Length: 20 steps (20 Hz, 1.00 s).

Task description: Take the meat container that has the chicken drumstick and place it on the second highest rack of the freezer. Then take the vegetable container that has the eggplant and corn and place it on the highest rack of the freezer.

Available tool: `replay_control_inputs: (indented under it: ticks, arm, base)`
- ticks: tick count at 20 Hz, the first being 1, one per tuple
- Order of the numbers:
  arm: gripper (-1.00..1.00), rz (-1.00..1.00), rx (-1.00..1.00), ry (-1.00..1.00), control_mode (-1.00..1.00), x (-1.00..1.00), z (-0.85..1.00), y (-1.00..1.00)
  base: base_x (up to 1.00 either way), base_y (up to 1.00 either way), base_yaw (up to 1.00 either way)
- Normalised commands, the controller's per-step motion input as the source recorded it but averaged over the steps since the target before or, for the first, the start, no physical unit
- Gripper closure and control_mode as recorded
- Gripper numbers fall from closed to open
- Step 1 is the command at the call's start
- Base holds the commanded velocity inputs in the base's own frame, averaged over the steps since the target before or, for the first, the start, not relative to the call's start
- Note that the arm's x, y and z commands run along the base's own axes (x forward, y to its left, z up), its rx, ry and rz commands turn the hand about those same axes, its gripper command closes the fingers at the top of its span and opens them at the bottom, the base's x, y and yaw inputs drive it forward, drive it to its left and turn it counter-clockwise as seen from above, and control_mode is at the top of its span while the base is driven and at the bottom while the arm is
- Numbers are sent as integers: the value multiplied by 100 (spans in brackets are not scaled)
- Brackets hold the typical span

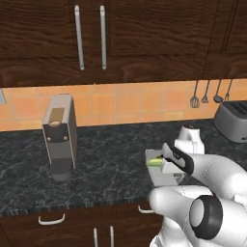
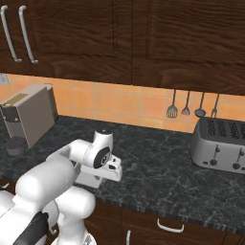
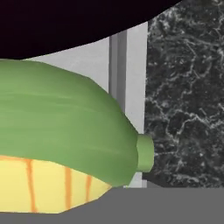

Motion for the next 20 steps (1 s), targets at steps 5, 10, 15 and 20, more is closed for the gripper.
replay_control_inputs:
  ticks: [5,10,15,20]
  arm:
    - [100,0,0,-18,-100,-20,-3,0]
    - [100,0,0,-29,-100,-42,60,0]
    - [100,0,0,-19,-100,-55,90,0]
    - [100,-3,-5,-3,-100,-57,100,-3]
  base:
    - [0,0,0]
    - [0,0,0]
    - [0,0,0]
    - [0,0,0]
